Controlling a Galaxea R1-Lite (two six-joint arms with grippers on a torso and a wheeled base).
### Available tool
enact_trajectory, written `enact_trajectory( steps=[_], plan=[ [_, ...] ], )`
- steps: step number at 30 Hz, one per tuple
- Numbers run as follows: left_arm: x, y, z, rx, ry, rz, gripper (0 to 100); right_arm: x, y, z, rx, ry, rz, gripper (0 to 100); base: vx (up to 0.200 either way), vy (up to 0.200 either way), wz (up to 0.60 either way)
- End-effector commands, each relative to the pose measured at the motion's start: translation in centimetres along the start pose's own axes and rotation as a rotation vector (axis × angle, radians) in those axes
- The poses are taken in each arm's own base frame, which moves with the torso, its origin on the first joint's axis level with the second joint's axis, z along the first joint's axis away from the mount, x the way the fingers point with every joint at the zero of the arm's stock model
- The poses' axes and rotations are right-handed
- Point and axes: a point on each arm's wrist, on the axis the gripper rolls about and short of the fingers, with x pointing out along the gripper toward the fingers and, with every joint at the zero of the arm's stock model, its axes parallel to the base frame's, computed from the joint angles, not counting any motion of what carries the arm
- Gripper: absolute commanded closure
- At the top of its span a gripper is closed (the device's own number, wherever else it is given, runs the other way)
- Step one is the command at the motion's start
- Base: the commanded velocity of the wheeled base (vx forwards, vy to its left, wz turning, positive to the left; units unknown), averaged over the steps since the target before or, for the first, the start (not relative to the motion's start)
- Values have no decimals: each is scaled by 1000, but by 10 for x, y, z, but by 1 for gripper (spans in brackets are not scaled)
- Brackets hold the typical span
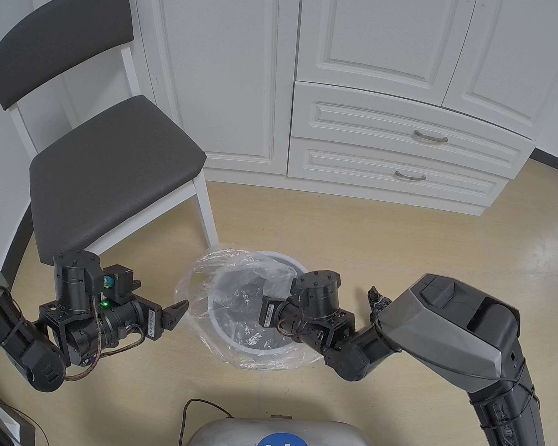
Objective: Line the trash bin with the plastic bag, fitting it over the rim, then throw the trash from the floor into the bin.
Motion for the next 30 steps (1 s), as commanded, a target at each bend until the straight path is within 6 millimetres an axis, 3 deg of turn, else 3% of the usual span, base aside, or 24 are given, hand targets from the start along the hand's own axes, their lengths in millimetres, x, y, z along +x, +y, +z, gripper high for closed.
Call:
enact_trajectory(
  steps=[1, 6, 7, 9, 21, 26, 30],
  plan=[
    [5, 1, -2, -3, 9, 4, 0, 28, -16, 21, 53, -1, -50, 100, 0, 0, 0],
    [7, 0, -4, -2, 20, 2, 0, 52, -30, 35, 61, 47, -113, 100, 0, 0, 0],
    [8, 0, -5, -1, 26, 1, 0, 64, -38, 38, 64, 74, -149, 100, 0, 0, 0],
    [9, -1, -7, 1, 34, -4, 0, 67, -52, 21, 52, 164, -193, 100, 0, 0, 0],
    [13, -3, -11, 4, 51, -11, 0, 74, -59, -7, -6, 226, -200, 100, 0, 0, 0],
    [13, -3, -11, 4, 51, -11, 0, 71, -53, 4, -7, 206, -188, 100, 0, 0, 0],
    [13, -3, -11, 4, 49, -11, 0, 63, -41, 29, -3, 168, -172, 100, 0, 0, 0]
  ],
)
